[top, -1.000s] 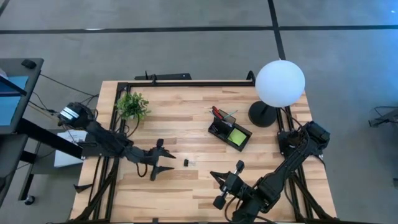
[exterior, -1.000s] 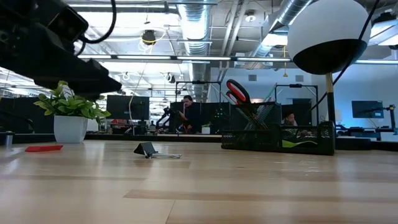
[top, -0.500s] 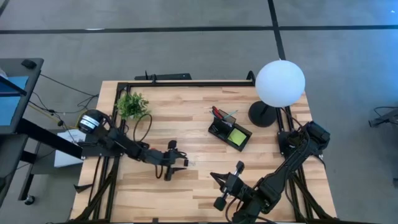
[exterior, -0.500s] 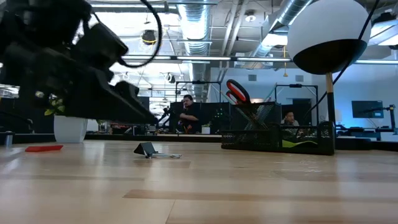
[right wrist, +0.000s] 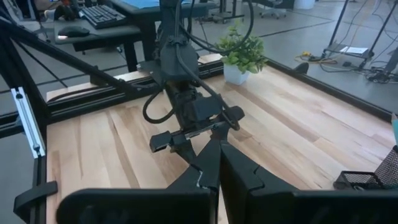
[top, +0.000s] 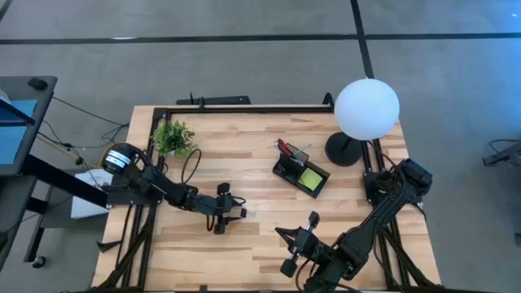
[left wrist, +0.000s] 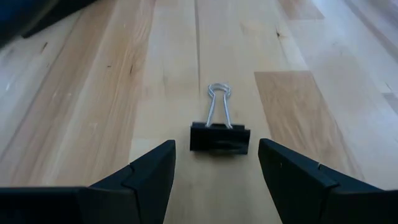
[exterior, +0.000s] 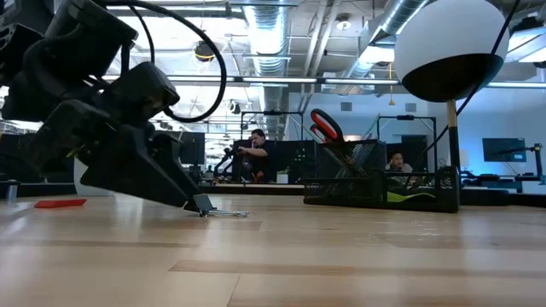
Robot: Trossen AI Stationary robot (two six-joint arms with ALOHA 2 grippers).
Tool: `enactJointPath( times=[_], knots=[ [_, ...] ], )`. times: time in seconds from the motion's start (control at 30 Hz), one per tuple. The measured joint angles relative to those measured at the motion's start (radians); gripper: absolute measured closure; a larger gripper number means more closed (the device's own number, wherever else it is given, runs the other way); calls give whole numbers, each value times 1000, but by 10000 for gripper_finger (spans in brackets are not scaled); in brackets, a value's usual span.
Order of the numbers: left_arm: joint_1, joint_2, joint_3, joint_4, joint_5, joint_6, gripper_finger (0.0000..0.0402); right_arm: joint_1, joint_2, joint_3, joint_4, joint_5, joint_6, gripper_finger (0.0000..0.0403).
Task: Pick and place office supplies into organizer
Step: Put the black binder clip into the desk organizer
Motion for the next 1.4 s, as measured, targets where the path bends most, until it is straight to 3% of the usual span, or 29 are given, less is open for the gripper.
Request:
enactJointPath(
  times=[0.2, 0.37, 1.0, 1.23, 1.4],
  knots=[
    [4, 0, 0, 18, -21, 12, 175, 0, 0, 0, 0, 0, 0, 403],
    [32, 0, 0, 3, 54, -21, 175, 0, 0, 0, 1, 0, 0, 403],
    [57, 0, 0, 20, 87, -14, 175, -1, 0, 0, 3, 2, 0, 403],
    [59, 0, 26, 26, 129, 71, 175, -1, 0, 0, 3, 3, 0, 403],
    [59, -1, 80, -63, 148, 118, 175, -1, 0, 0, 3, 3, 0, 403]
  ],
)
